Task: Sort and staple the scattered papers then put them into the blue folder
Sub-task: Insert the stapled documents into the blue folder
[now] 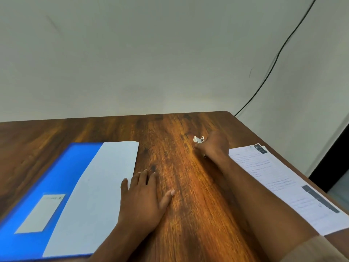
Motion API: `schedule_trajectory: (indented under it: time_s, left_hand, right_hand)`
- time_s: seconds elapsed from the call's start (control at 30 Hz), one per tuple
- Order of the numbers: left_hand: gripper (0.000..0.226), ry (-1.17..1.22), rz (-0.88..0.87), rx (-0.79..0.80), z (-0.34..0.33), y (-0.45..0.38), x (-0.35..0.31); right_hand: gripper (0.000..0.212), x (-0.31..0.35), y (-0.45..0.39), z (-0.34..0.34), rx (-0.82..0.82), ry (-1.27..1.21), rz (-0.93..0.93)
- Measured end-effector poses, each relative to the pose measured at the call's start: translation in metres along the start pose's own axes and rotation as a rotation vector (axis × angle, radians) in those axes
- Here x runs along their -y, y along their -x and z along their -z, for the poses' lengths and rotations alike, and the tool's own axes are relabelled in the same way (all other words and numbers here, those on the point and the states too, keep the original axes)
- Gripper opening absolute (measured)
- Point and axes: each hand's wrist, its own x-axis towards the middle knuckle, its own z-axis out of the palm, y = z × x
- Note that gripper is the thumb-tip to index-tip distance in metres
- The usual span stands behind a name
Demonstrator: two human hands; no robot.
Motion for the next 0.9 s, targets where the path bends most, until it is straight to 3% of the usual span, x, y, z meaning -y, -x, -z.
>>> schedule_trajectory:
  time_s: [0.37,0.57,0.7,0.9]
  left_hand:
    - [0.094,0.000,0.002,0.020,0.005,-0.002,-0.003]
    - [0.075,0.071,-0.109,-0.027,0.018,0.000,-0.033]
    - [0.069,0.345,-0.147,-0.033,0.016,-0.006,-0.080]
    - [0.074,0.880,-0.028,0.086,-0.001,-0.023,-0.155]
  right_hand:
    - [0.036,-0.016,-0.020,-0.012,-0.019,0.029,-0.005]
    - [0.033,-0.057,-0.013,0.049,0.014,-0.009,-0.012]
    - [0.054,-0.106,-0.003,0.098,-0.034,0.153,-0.173]
    - [0.100,-0.155,0.015,0.129,0.028,0.308,-0.350]
